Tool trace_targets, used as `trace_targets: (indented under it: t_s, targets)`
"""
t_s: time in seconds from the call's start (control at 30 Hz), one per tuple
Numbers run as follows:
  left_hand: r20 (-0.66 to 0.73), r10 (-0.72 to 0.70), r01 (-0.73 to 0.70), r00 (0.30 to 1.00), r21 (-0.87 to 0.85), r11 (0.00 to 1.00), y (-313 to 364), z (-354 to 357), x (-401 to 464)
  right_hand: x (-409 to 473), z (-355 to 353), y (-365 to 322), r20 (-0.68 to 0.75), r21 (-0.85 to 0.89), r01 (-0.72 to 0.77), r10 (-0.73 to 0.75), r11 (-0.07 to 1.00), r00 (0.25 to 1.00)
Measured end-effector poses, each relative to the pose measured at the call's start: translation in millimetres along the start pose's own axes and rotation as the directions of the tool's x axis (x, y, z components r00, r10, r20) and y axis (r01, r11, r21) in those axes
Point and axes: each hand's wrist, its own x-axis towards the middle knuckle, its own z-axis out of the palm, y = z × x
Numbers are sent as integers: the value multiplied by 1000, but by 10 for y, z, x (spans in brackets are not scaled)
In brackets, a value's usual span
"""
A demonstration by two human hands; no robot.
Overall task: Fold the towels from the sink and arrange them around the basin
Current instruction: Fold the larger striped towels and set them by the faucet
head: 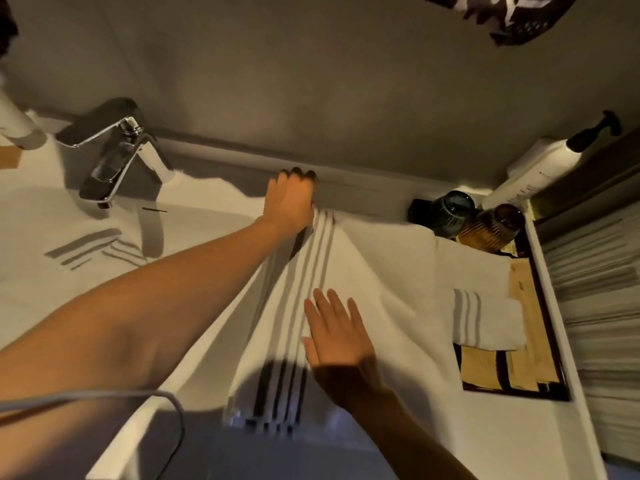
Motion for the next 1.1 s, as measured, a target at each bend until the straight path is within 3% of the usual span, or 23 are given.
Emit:
trace_targets:
  t_s: [0.07, 0.17, 0.23, 0.3, 0.37, 0.43, 0.5, 0.57, 0.73, 0.83, 1.1]
  targets:
    - [-77, -34, 27, 996, -88, 996, -17, 129, -308, -41, 136, -48, 91, -17, -41, 43, 999, 995]
    - [-149, 176, -201, 973, -178, 963, -31, 318, -971, -50, 183, -75, 125, 8, -56, 54, 998, 991]
    - [-52, 273, -278, 961, -180, 944, 26, 377, -1473, -57, 89, -40, 148, 41, -13, 7, 999, 989]
    - [45, 282, -270, 958, -176, 947, 38, 470, -1903, -120, -22, 18, 162, 79, -5, -8, 997, 987]
    - [104, 195, -180, 975, -142, 973, 23, 540, -2301, -321, -114, 93, 107, 85, -19, 10, 996, 994]
    - [170, 24, 7, 985, -180, 984, 14, 609, -2636, -576, -100, 180, 68, 77, -15, 10, 997, 998]
    - [245, -176, 241, 953, -268, 933, 86, 609, -2926, -833, -75, 229, 69, 68, 25, -29, 997, 997]
    - [265, -299, 378, 917, -333, 864, 178, 586, -3068, -965, -56, 239, 116, 40, 29, -33, 999, 993]
    - [90, -430, 428, 899, -393, 814, 359, 394, -3166, -1206, 6, 202, 215, 41, 35, -43, 999, 976]
    - [120, -446, 444, 887, -484, 754, 422, 289, -3288, -1343, 20, 232, 259, 56, 81, -93, 995, 961]
    - [207, -491, 532, 846, -380, 757, 155, 324, -4031, -1962, 65, 53, 299, 79, 345, -352, 935, 887]
